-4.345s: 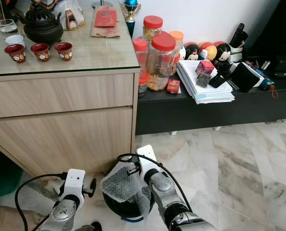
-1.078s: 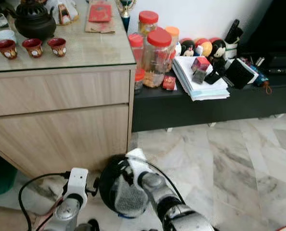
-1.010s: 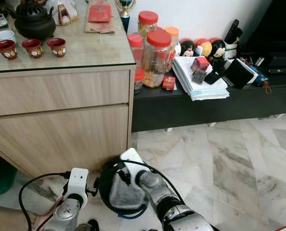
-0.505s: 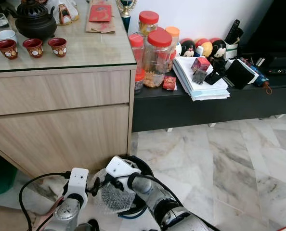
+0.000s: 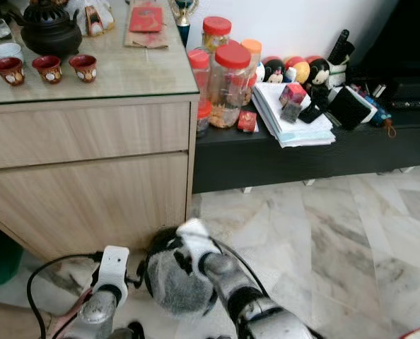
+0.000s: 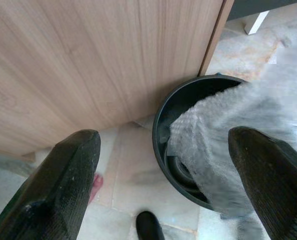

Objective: Picking trash to rubbish bin

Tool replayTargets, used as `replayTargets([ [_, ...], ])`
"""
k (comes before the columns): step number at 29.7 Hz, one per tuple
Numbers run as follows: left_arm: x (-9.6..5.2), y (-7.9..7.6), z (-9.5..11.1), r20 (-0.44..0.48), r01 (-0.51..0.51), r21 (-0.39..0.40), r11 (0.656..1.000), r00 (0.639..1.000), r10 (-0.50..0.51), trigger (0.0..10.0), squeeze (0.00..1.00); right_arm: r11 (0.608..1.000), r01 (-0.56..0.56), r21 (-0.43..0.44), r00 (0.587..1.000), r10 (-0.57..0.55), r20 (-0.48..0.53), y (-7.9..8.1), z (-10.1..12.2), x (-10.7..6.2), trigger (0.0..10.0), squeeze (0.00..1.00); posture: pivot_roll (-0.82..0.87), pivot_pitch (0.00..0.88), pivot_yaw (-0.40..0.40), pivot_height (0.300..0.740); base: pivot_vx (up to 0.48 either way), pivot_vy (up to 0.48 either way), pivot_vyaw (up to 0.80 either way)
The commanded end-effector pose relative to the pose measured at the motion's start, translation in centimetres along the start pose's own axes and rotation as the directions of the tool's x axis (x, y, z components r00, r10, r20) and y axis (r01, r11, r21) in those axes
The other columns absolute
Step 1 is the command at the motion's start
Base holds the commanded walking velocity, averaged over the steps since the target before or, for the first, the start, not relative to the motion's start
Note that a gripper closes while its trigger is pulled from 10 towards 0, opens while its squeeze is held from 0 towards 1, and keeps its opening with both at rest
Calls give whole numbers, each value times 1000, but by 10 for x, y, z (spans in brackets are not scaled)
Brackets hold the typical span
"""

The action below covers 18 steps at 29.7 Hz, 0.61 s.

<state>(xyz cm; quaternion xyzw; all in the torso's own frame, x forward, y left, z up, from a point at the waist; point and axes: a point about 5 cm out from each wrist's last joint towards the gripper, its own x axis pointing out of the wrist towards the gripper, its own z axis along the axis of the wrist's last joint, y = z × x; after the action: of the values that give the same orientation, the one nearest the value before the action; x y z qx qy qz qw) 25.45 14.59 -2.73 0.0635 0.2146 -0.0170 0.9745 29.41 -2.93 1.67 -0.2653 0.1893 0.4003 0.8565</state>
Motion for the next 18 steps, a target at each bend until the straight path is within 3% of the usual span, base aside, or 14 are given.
replayTargets([
  [1,-1,-3,-4,-22,5,-3,1000,1000,-5,10000,0,998,-28,62,1000,27,14,4,1,1,10000,0,93,143,-134,740,0,0,0],
  [2,-1,-3,-4,-22,5,-3,1000,1000,-5,10000,0,998,-28,62,1000,27,14,4,1,1,10000,0,93,143,-134,740,0,0,0],
  [4,-1,-3,-3,-19,4,-2,1000,1000,-4,10000,0,940,10,342,999,3,-38,2,-2,3,10000,0,93,141,-134,740,0,0,0],
  [7,-1,-3,-2,-17,3,-2,1000,1000,-4,10000,0,918,14,397,999,5,-47,2,-3,3,10000,0,93,141,-134,740,0,0,0],
  [8,0,-2,-2,-14,2,0,1000,1000,-2,10000,0,889,18,457,999,7,-52,1,-4,3,10000,0,93,141,-134,740,0,0,0],
  [12,0,1,-1,-6,-1,6,1000,1000,1,10000,0,846,59,530,997,-19,-80,-3,-8,1,10000,0,93,141,-134,740,0,0,0],
  [16,0,5,0,1,-10,9,1000,1000,10,10000,0,779,80,622,995,-29,-91,-6,-8,1,10000,0,93,141,-134,740,0,0,0],
  [18,0,9,1,7,-20,11,1000,1000,20,10000,0,723,90,685,995,-31,-97,-9,-8,0,10000,0,93,142,-134,740,0,0,0],
])
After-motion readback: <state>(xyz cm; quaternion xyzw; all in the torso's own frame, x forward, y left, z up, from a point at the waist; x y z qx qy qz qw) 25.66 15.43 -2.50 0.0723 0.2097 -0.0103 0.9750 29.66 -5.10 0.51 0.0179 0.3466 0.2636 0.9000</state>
